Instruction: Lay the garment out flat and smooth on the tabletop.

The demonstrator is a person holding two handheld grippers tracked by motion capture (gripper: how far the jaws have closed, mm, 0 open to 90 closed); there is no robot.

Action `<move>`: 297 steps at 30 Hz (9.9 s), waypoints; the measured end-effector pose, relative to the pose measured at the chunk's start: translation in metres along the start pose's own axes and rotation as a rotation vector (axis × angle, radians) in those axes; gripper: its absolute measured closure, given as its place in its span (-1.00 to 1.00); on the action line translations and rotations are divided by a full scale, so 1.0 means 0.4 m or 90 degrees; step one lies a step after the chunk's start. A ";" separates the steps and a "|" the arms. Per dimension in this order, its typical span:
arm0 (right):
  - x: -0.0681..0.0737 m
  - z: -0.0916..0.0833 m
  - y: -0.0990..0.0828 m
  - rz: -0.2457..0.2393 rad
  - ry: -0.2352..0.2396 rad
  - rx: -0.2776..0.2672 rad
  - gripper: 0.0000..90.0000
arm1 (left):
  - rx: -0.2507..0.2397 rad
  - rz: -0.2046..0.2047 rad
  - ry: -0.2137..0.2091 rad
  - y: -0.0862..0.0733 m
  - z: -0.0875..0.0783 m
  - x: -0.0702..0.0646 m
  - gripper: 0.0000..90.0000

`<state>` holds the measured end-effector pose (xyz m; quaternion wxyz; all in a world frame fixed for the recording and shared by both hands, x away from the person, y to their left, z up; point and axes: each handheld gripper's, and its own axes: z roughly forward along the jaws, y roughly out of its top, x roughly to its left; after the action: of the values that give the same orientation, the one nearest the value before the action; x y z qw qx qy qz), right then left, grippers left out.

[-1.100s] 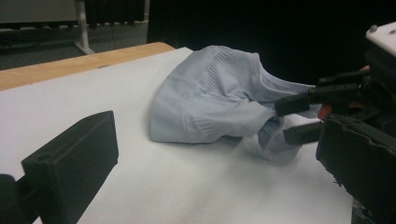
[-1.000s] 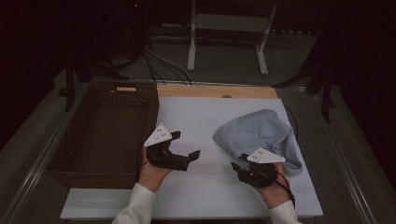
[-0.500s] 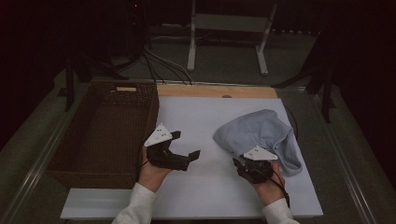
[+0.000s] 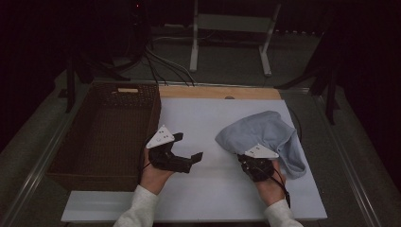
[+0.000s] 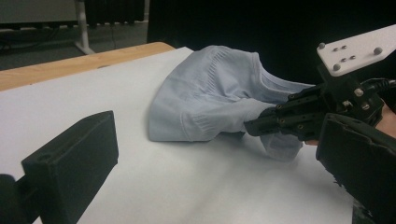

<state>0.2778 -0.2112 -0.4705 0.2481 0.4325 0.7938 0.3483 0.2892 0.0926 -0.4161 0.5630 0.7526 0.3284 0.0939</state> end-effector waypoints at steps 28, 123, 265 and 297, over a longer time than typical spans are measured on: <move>0.075 -0.035 0.029 -0.035 0.111 -0.025 0.93 | -0.008 -0.006 0.009 -0.002 -0.003 0.003 -1.00; -0.060 -0.146 0.004 -0.017 0.132 -0.024 -0.17 | -0.016 -0.009 0.011 0.001 -0.013 0.008 -1.00; -0.299 -0.191 -0.178 0.030 -0.170 0.069 0.97 | -0.021 -0.006 0.020 0.010 -0.024 0.008 -1.00; -0.191 -0.195 -0.145 0.051 -0.045 0.016 -0.16 | -0.023 -0.004 0.020 0.010 -0.023 0.004 -1.00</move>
<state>0.2322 -0.3252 -0.4585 0.2566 0.4793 0.7707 0.3324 0.2875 0.1000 -0.4096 0.5718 0.7395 0.3378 0.1097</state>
